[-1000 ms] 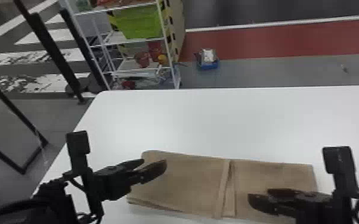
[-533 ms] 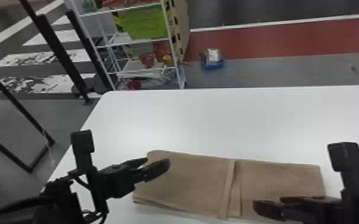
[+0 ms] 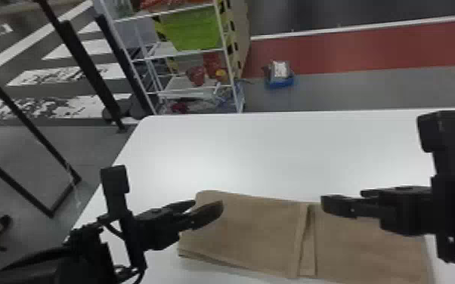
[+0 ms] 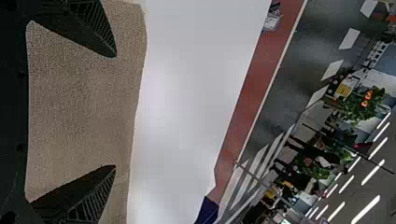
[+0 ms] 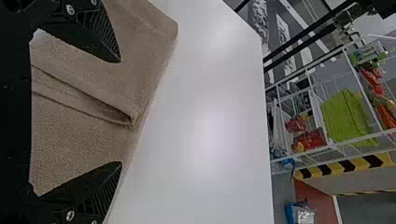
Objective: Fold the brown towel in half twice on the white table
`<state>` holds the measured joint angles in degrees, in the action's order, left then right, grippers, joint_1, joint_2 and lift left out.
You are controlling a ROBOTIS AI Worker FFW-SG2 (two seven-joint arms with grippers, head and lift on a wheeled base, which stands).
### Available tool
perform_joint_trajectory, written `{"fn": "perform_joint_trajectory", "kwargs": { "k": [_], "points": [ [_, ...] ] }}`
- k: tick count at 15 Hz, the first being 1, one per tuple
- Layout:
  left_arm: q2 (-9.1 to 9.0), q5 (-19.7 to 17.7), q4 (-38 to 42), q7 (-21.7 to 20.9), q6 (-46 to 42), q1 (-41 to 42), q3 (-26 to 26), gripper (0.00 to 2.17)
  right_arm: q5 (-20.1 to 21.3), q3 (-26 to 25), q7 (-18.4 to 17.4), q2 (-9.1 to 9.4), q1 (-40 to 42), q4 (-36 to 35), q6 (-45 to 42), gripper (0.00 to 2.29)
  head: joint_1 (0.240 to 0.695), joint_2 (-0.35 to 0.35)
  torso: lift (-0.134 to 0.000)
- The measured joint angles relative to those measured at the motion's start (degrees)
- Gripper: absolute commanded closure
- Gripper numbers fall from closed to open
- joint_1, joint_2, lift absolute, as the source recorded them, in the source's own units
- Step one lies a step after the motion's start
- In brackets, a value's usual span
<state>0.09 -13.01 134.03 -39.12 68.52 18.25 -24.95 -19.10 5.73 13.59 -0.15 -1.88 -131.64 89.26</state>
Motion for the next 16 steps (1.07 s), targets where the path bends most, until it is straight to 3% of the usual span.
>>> {"fn": "perform_joint_trajectory", "kwargs": {
  "k": [6,9,11,16],
  "points": [
    [0.0,0.0,-0.2,-1.2,-0.6,0.5,-0.9,0.04,-4.3,2.6,-14.3,0.15,1.6,-0.2,0.0,0.12,0.695,0.286,-0.124],
    [0.0,0.1,-1.1,-1.5,-0.7,0.1,-1.3,0.04,-8.4,3.0,-22.0,0.15,5.6,-2.1,0.0,0.22,0.695,0.294,-0.124],
    [0.0,0.3,-1.8,-1.5,-0.6,-0.6,-1.3,0.04,-9.0,4.5,-27.3,0.15,6.9,-3.0,0.0,0.38,0.695,0.291,-0.124],
    [0.0,0.8,-2.3,-2.1,-0.5,-0.8,-1.1,0.04,-9.1,6.4,-32.3,0.15,7.1,-1.5,0.0,0.38,0.695,0.286,-0.124]
  ]
}}
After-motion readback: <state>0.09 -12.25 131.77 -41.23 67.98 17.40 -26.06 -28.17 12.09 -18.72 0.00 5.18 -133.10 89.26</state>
